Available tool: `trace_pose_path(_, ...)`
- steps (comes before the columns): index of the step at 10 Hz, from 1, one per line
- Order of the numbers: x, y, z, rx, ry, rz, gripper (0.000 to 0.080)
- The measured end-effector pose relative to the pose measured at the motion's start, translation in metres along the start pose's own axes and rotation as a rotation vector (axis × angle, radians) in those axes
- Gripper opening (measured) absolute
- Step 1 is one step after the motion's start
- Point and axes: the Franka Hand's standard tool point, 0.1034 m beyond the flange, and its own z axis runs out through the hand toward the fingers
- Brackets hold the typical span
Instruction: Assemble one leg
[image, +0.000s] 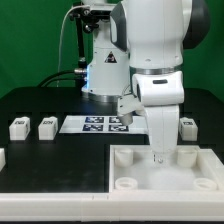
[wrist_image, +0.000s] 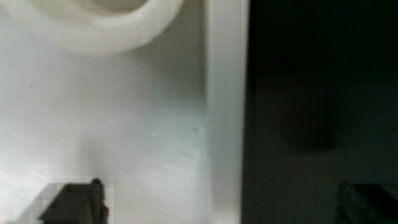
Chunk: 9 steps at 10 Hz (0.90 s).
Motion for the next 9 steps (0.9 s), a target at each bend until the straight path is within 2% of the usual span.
trace_pose_path(1, 0.002, 0.001, -0.005, -0.006, -0.003, 0.022, 0.0649)
trace_pose_path(2, 0.007, 0.002, -0.022, -0.025, -0.012, 0.056, 0.0649)
trace_pose_path(3, 0.011, 0.0, -0.038, -0.017, -0.027, 0.13, 0.0649)
trace_pose_path(4, 0.02, 0.0, -0.048, -0.031, -0.029, 0.194, 0.0649)
trace_pose_path(5, 0.033, -0.003, -0.054, -0.042, -0.027, 0.275, 0.0649)
trace_pose_path(7, 0.054, -0.01, -0.055, -0.047, -0.015, 0.567, 0.0649)
trace_pose_path(9, 0.053, -0.009, -0.054, -0.044, -0.007, 0.738, 0.0649)
